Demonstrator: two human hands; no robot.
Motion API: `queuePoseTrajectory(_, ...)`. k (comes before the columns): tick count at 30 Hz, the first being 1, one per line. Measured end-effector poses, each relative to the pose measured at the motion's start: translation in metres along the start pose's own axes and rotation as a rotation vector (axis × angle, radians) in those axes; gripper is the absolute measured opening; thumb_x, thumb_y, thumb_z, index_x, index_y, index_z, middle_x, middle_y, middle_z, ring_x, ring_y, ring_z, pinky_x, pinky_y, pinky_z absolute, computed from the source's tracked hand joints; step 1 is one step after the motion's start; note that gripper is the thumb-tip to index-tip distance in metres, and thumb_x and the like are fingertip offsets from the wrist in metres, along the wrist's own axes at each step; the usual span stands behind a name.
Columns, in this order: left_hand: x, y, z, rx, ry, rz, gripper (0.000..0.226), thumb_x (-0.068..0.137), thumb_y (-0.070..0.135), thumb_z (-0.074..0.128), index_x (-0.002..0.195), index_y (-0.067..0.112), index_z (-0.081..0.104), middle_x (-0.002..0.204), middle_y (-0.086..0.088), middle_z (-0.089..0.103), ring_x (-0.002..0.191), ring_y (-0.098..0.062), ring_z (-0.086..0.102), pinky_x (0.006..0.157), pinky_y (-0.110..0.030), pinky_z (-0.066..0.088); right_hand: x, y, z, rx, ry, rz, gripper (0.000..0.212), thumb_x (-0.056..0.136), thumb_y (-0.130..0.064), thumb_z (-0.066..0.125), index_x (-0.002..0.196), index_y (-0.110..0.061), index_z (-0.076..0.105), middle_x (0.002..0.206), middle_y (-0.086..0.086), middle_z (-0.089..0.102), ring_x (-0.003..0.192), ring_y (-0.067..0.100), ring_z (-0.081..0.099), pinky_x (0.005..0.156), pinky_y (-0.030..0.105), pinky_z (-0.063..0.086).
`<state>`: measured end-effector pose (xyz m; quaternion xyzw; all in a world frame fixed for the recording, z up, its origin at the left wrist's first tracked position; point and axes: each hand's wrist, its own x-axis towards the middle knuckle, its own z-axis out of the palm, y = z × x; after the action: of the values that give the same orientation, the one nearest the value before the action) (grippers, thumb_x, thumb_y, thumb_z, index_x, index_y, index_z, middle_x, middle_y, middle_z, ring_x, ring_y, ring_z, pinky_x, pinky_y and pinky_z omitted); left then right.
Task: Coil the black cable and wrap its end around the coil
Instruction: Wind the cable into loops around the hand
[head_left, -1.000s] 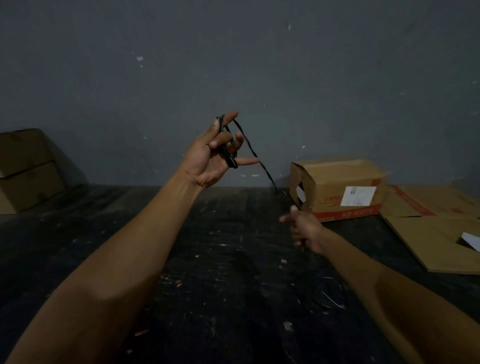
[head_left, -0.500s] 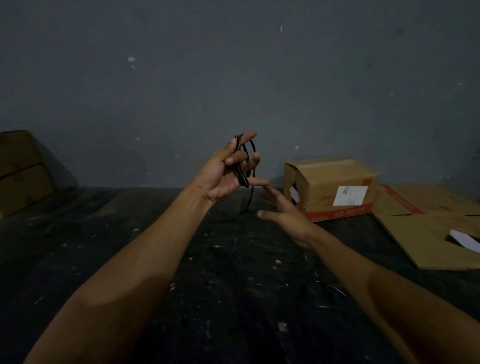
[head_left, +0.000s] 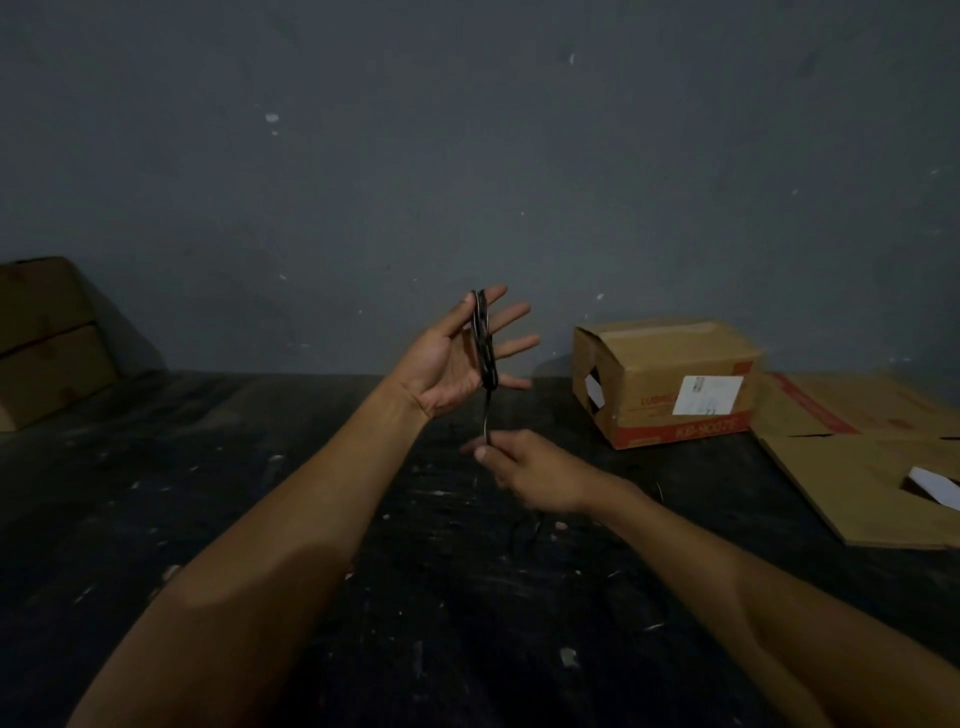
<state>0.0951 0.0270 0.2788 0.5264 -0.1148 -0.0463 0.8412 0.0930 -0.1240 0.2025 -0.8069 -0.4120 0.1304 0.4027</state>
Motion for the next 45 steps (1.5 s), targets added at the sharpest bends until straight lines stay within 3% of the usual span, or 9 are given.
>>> queuePoseTrajectory(7,-0.002,-0.023,-0.032,0.164,0.11,-0.086,0.04,0.101,0.039,0.035,0.136,0.027,0.049,0.151,-0.008,0.043,0.13,-0.038,0.047,0.095,-0.063,0.042,-0.008,-0.026,-0.039,-0.322,-0.014,-0.109,0.027,0.098,-0.03,0.047,0.102,-0.015,0.07,0.082,-0.012,0.062,0.064,0.001,0.054,0.062,0.022,0.041)
queuePoseTrajectory(11,-0.008,-0.041,-0.034,0.195,0.105,-0.142,0.037,0.1,0.031,0.042,0.131,0.017,0.056,0.146,-0.016,0.048,0.105,-0.025,0.064,0.103,-0.051,0.04,-0.007,-0.044,-0.077,-0.424,0.069,-0.138,0.017,0.092,-0.029,0.059,0.09,-0.018,0.072,0.076,-0.009,0.065,0.064,0.004,0.056,0.06,0.017,0.041)
queuePoseTrajectory(14,-0.016,-0.051,-0.033,0.232,-0.021,-0.273,0.041,0.094,0.036,0.048,0.13,0.021,0.058,0.141,-0.013,0.055,0.118,-0.034,0.058,0.083,-0.056,0.052,-0.003,-0.052,-0.105,-0.481,0.129,-0.118,0.018,0.086,-0.033,0.067,0.086,-0.016,0.072,0.08,-0.004,0.068,0.074,0.01,0.06,0.069,0.028,0.046)
queuePoseTrajectory(21,-0.024,-0.047,-0.006,0.164,-0.361,-0.428,0.049,0.093,0.039,0.049,0.14,0.028,0.047,0.151,-0.009,0.042,0.135,-0.042,0.042,0.098,-0.069,0.036,0.0,-0.029,-0.13,-0.346,0.203,-0.086,0.023,0.08,-0.03,0.072,0.089,-0.009,0.07,0.081,0.0,0.064,0.075,0.011,0.058,0.069,0.03,0.045)
queuePoseTrajectory(26,-0.027,-0.045,0.004,0.062,-0.538,-0.394,0.051,0.097,0.038,0.04,0.147,0.026,0.037,0.153,-0.01,0.04,0.136,-0.043,0.04,0.1,-0.071,0.03,-0.017,0.002,-0.117,-0.073,0.278,-0.043,0.018,0.095,-0.012,0.053,0.097,0.002,0.064,0.053,-0.021,0.063,0.049,-0.011,0.056,0.047,0.006,0.041)
queuePoseTrajectory(29,-0.024,-0.038,0.013,-0.002,-0.599,-0.315,0.054,0.097,0.037,0.038,0.149,0.024,0.034,0.151,-0.009,0.042,0.134,-0.043,0.042,0.099,-0.071,0.028,-0.023,0.022,-0.097,0.007,0.333,-0.054,0.019,0.098,-0.006,0.045,0.104,-0.004,0.064,0.081,-0.005,0.071,0.083,0.017,0.069,0.064,0.021,0.054)
queuePoseTrajectory(32,-0.017,-0.029,0.02,-0.025,-0.569,-0.253,0.053,0.098,0.037,0.035,0.149,0.022,0.034,0.151,-0.01,0.042,0.136,-0.044,0.039,0.099,-0.072,0.028,-0.029,0.031,-0.071,0.049,0.304,0.051,0.029,0.099,-0.004,0.039,0.122,-0.001,0.055,0.1,0.002,0.062,0.096,0.015,0.063,0.072,0.014,0.049)
queuePoseTrajectory(37,-0.01,-0.012,0.02,-0.03,-0.443,-0.175,0.05,0.098,0.039,0.034,0.145,0.023,0.04,0.149,-0.011,0.045,0.133,-0.044,0.044,0.099,-0.072,0.03,-0.025,0.051,-0.024,0.06,0.219,0.056,0.031,0.102,-0.024,0.037,0.112,-0.008,0.061,0.064,-0.006,0.048,0.044,-0.001,0.046,0.05,0.02,0.034)
queuePoseTrajectory(45,-0.006,-0.007,-0.006,-0.027,-0.115,-0.107,0.052,0.098,0.047,0.03,0.142,0.024,0.042,0.148,-0.009,0.046,0.13,-0.04,0.048,0.095,-0.07,0.039,-0.026,0.008,0.01,-0.183,-0.009,-0.087,0.037,0.102,-0.034,0.035,0.108,-0.013,0.065,0.073,-0.018,0.052,0.065,-0.013,0.052,0.063,0.011,0.036)
